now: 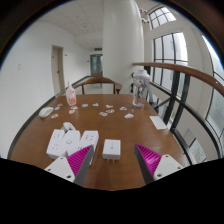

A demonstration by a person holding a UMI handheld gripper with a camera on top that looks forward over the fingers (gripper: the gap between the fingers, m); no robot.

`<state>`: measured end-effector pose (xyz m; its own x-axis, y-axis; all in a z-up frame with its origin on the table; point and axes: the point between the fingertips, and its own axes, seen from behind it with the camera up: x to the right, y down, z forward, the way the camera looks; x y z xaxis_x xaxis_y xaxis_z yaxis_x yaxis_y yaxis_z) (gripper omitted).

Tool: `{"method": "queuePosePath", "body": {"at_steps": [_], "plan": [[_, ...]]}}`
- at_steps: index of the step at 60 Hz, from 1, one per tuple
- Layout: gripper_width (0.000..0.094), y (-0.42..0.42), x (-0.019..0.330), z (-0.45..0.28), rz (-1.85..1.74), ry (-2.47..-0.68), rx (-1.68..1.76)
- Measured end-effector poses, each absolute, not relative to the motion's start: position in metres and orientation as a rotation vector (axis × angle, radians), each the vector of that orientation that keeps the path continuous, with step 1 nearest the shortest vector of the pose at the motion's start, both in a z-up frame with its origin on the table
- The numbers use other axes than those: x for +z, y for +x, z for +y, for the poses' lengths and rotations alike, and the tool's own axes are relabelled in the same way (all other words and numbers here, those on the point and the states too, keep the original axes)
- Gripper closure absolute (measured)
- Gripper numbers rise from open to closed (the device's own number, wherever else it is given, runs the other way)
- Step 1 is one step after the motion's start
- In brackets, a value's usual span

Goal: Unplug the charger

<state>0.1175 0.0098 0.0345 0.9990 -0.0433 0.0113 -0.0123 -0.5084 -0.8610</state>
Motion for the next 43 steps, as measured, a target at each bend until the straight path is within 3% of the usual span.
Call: {"method": "queuePosePath", "body": {"at_steps": [27,43], "plan": [[0.0097,0.132,0.074,-0.094,-0.014,-1.957,-0.207],[0.0114,0.149,0.044,-0.082,0.045,-1.992,-0.139]]}}
